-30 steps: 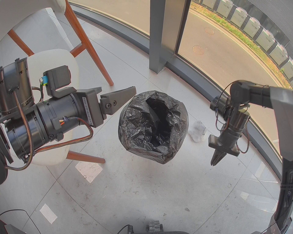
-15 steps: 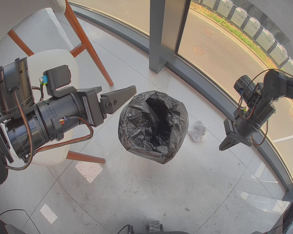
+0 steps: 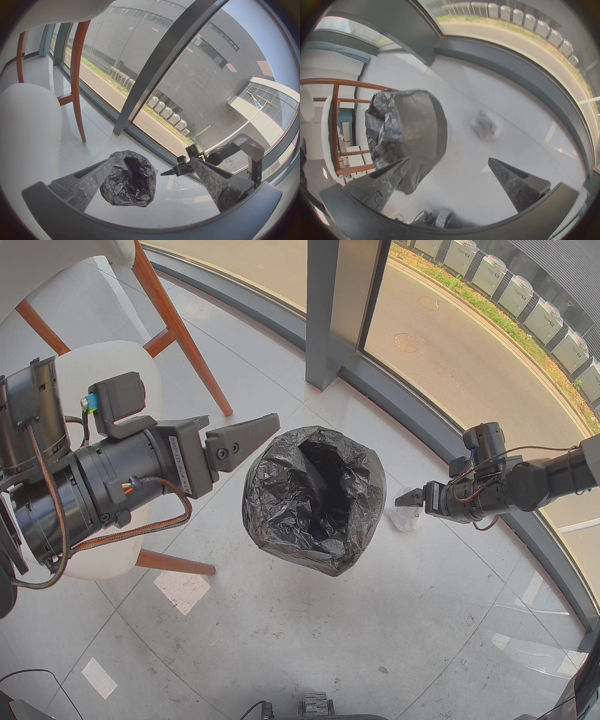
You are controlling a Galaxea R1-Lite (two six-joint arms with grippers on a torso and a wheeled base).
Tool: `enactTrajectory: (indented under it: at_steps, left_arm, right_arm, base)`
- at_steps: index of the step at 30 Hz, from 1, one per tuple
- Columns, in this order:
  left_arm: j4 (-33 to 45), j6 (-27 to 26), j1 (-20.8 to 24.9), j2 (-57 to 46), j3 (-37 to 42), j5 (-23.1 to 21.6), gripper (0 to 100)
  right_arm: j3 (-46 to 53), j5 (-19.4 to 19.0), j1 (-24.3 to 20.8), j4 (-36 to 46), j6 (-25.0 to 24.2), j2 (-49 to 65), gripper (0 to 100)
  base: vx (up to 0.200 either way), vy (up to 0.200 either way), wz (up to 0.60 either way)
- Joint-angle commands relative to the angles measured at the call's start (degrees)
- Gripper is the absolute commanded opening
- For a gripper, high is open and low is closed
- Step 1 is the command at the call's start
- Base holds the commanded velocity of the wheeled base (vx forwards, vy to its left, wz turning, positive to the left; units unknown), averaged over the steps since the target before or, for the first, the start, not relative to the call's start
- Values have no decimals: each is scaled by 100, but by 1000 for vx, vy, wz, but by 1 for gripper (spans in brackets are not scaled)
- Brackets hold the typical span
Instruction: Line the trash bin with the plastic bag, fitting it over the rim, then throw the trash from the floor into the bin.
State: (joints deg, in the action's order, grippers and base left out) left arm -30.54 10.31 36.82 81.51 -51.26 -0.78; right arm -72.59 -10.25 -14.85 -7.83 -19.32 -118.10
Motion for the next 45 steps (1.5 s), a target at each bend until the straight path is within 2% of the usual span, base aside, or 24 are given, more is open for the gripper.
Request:
enactTrajectory:
  at_steps: [1, 16, 30, 40, 41, 45]
  left_arm:
    - [-66, 6, 1, 32, 2, -10, 100]
    - [-66, 6, 1, 50, 28, -10, 100]
    - [-58, 6, 1, 50, 46, -10, 100]
    - [-93, 15, 1, 50, 195, -1, 100]
    - [-110, 15, 1, 50, 195, -1, 100]
    - [-110, 15, 1, 50, 195, -10, 100]
  right_arm:
    - [1661, 524, 500, -6143, 1141, -2147, 100]
    - [1213, 515, 782, -6213, 1273, -2525, 100]
    - [650, 515, 518, -6178, 1247, -3061, 100]
    - [-580, 515, 474, -5844, 1247, -3852, 100]
    - [-747, 515, 474, -5783, 1247, -3931, 0]
    - [-1081, 524, 465, -5545, 1247, -4080, 0]
  base:
    - [0, 0, 0]
    - [0, 0, 0]
    - [0, 0, 0]
    - [0, 0, 0]
    - [0, 0, 0]
    - [0, 0, 0]
